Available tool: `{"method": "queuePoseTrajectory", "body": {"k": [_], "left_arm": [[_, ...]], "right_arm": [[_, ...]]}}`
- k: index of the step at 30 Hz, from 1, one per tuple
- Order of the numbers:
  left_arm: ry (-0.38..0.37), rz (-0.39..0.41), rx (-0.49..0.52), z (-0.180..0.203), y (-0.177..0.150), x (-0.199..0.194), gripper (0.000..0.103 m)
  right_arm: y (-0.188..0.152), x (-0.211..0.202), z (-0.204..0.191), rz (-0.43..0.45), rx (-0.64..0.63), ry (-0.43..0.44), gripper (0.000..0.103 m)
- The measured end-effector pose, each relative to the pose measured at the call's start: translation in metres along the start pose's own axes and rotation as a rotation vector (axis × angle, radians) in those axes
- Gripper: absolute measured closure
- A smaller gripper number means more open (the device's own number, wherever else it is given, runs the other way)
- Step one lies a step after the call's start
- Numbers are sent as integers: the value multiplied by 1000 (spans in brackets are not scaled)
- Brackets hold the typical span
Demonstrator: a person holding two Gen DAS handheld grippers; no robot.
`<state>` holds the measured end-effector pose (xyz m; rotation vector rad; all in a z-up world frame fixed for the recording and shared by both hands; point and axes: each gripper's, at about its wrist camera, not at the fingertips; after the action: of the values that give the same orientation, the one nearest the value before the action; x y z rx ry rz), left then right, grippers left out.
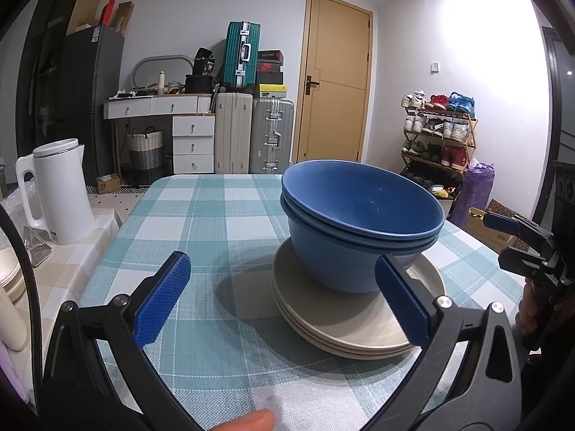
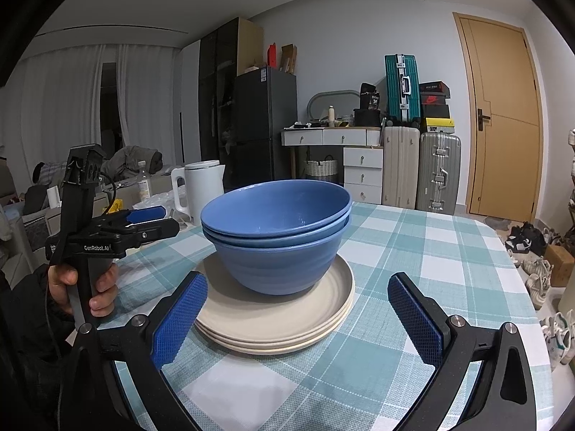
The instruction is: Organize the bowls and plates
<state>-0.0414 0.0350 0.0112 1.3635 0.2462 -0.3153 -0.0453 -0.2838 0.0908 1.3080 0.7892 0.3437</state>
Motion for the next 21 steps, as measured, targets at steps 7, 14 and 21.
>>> {"method": "queuePoseTrajectory", "body": {"k": [7,14,21], "left_arm": [[-1,0,0,0,0,0,0],[0,0,-1,0,0,0,0],[0,0,-1,-1,1,0,0]], "right_arm": [[0,1,-1,0,0,1,1],[0,0,-1,1,-1,2,1],[-1,0,-2,1,0,2,1]]}}
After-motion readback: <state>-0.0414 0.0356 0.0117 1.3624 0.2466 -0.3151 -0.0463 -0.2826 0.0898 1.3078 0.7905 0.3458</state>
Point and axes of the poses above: each gripper's, at about its wrist camera, not at the fingertips, and x roughly the way its jaws point, z to its right, y to its top, and after that the axes turned 7 degrees about -x, right-handed
